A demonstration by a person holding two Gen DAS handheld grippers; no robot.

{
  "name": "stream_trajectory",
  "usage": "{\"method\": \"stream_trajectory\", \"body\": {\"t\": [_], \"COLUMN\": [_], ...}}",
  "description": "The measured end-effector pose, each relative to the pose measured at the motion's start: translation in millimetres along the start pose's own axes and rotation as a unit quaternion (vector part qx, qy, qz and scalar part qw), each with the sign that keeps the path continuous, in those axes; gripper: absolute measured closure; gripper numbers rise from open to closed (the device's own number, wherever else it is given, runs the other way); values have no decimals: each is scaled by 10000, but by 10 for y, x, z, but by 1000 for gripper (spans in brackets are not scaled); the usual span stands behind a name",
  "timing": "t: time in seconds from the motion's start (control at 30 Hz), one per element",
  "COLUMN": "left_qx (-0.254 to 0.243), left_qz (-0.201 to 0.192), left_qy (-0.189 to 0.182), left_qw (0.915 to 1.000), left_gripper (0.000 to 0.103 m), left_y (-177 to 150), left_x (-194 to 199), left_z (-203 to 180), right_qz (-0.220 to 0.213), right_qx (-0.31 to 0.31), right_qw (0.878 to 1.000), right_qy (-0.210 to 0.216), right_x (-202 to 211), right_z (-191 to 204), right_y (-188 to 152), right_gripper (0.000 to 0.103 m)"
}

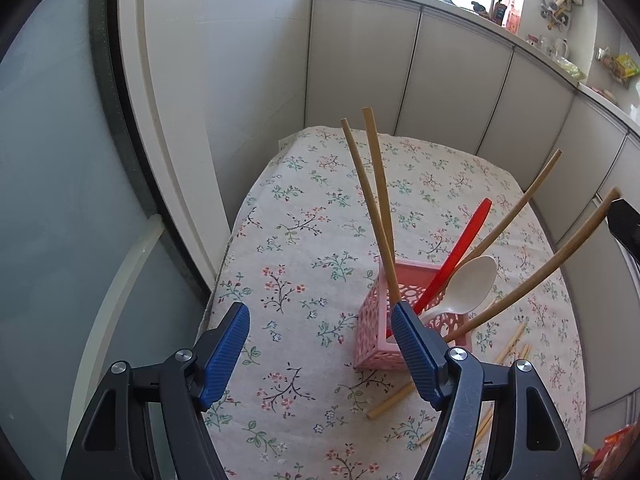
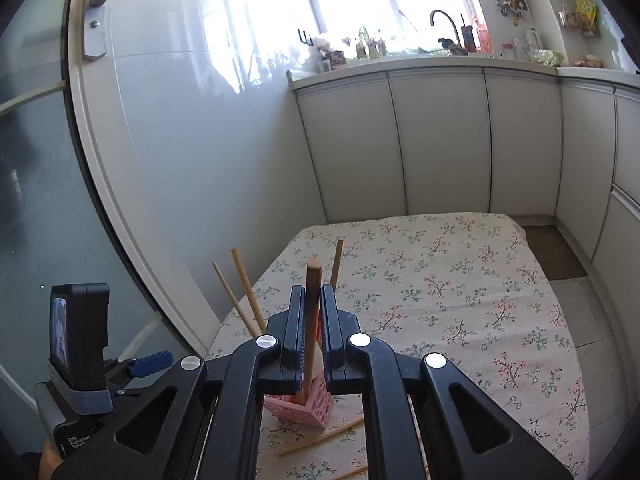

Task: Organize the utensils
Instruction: 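Lower the chopstick into the pink basket and open the right tool, then lower the left tool onto a loose wooden chopstick and close it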

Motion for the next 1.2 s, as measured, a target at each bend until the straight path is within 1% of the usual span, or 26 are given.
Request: {"method": "stream_trajectory", "body": {"t": [0.03, 0.1, 0.17, 0.23, 0.33, 0.47, 0.6, 0.7, 0.9, 1.03, 1.1, 1.2], "left_qx": [-17, -55, -106, -151, -240, -401, -692, -961, -1498, -1772, -1856, -2137], "left_qz": [7, 7, 2, 2, 30, 67, 143, 237, 523, 677, 761, 829], "left_qy": [-19, -49, -77, -120, -204, -345, -435, -552, -745, -812, -851, -824], "left_qw": [10000, 10000, 9999, 9998, 9995, 9986, 9966, 9936, 9845, 9785, 9760, 9699], "left_gripper": [28, 28, 28, 28, 28, 28, 28, 28, 28, 28, 28, 28], "left_y": [-3, -8, -16, -27, -49, -97, -183, -278, -491, -636, -718, -843], "left_x": [5, 17, 35, 53, 78, 132, 188, 209, 175, 129, 93, 29], "left_z": [-15, -43, -76, -108, -165, -298, -489, -661, -993, -1171, -1274, -1463], "right_qz": [54, 75, 53, 65, 170, 524, 1066, 1421, 2143, 2466, 2560, 2629], "right_qx": [-71, -252, -432, -556, -739, -974, -1071, -1169, -1463, -1641, -1661, -1740], "right_qw": [9999, 9994, 9985, 9977, 9968, 9939, 9879, 9813, 9612, 9494, 9460, 9423], "right_qy": [63, 212, 342, 375, 252, 13, -341, -567, -932, -1049, -1095, -1124], "right_x": [11, 80, 185, 276, 368, 373, 309, 293, 307, 329, 338, 372], "right_z": [-22, -80, -154, -251, -459, -796, -1099, -1310, -1719, -1917, -1988, -2088], "right_y": [3, 30, 76, 117, 131, 37, -178, -352, -718, -898, -953, -999], "right_gripper": [88, 68, 61, 60, 57, 50, 48, 48, 47, 47, 47, 47]}}
Point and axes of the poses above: each gripper's, at about its wrist camera, not at the fingertips, and x roughly against the way its jaws point, z to its left, y to its top, the point moved 9 cm from there along -x, roughly the way its jaws point, and after that the axes turned 4 degrees about -y, right-handed, at the moved point
